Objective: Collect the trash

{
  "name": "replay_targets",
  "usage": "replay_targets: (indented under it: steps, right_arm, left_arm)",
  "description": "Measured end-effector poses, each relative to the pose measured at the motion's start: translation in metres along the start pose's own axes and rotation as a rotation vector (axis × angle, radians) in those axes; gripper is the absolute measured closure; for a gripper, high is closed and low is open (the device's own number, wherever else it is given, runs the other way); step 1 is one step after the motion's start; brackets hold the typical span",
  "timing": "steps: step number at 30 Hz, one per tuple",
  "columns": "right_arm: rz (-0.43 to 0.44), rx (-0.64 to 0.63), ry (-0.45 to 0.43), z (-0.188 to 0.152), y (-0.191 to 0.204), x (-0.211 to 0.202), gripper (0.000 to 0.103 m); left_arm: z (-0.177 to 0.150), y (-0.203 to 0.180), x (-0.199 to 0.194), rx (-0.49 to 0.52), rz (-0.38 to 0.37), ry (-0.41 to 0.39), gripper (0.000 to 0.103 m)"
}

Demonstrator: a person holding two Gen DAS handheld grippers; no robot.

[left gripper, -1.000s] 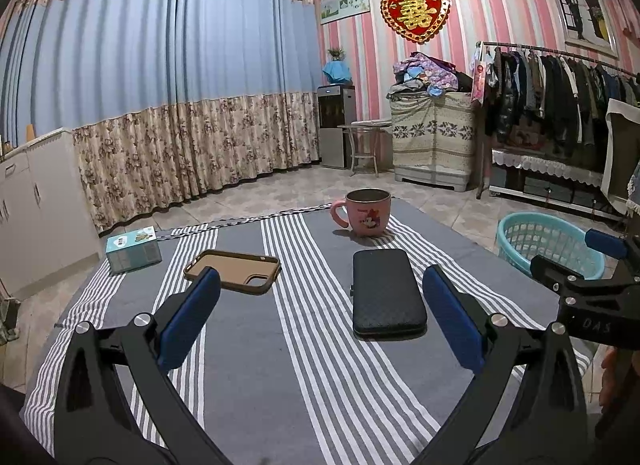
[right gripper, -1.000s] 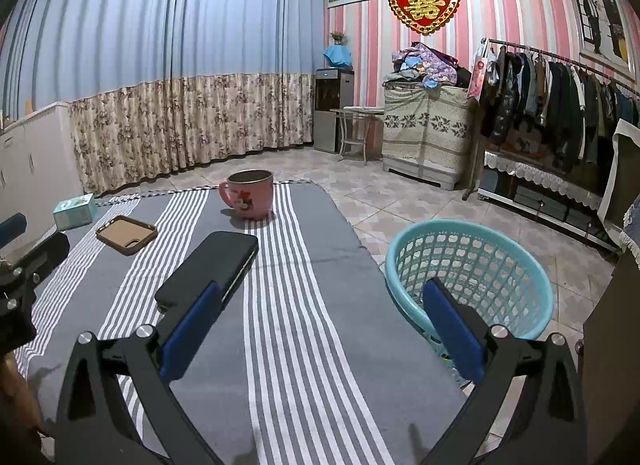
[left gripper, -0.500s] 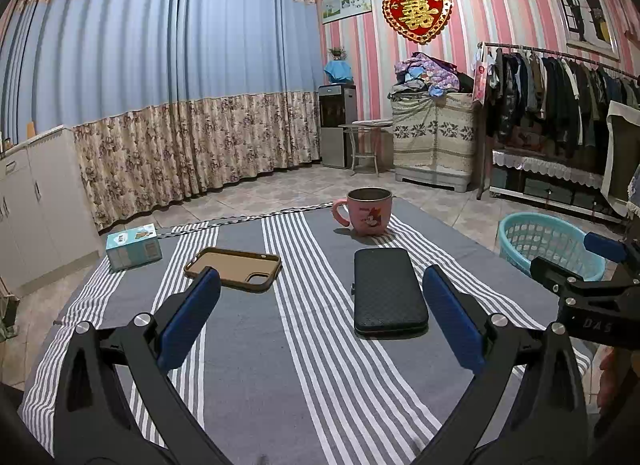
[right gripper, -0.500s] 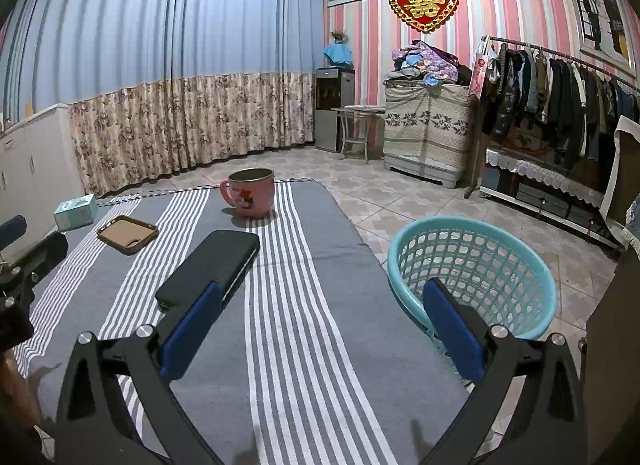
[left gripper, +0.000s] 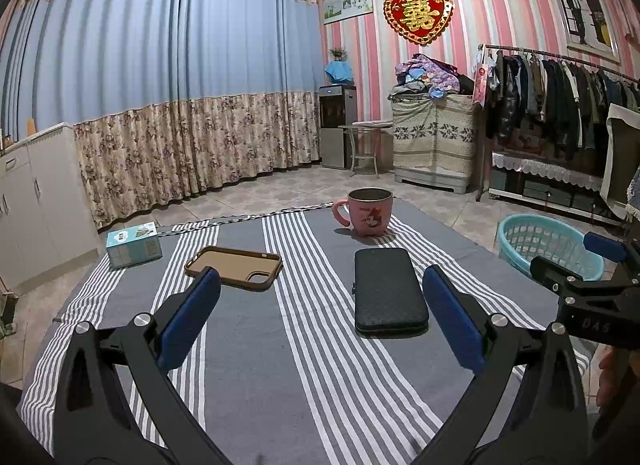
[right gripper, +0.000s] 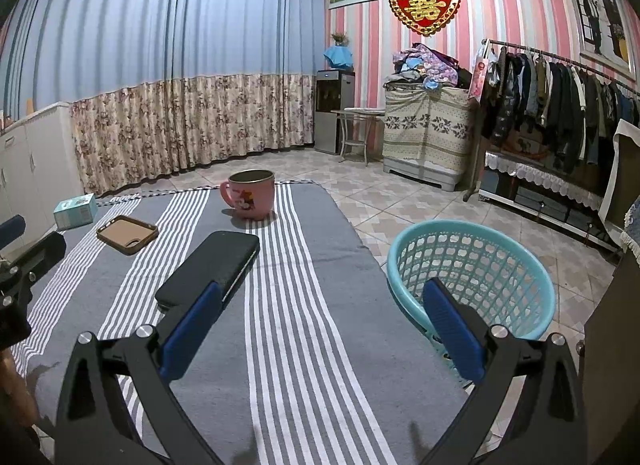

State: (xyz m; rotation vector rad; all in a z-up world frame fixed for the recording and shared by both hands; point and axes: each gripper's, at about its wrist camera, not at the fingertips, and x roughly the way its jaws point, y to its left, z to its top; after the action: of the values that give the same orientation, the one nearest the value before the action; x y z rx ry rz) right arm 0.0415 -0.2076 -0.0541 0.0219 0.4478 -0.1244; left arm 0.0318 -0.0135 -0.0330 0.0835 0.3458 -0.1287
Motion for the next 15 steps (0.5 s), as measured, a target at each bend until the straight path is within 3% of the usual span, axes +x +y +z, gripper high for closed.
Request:
replay_targets:
  steps: [15]
  right_arm:
    - [-0.001, 0.006, -0.013, 0.0031, -0.0043, -0.0026, 0.005]
  left_arm:
    - [0.0006, 0.0002, -0.0014, -0.002, -0.006, -0.007, 0.005]
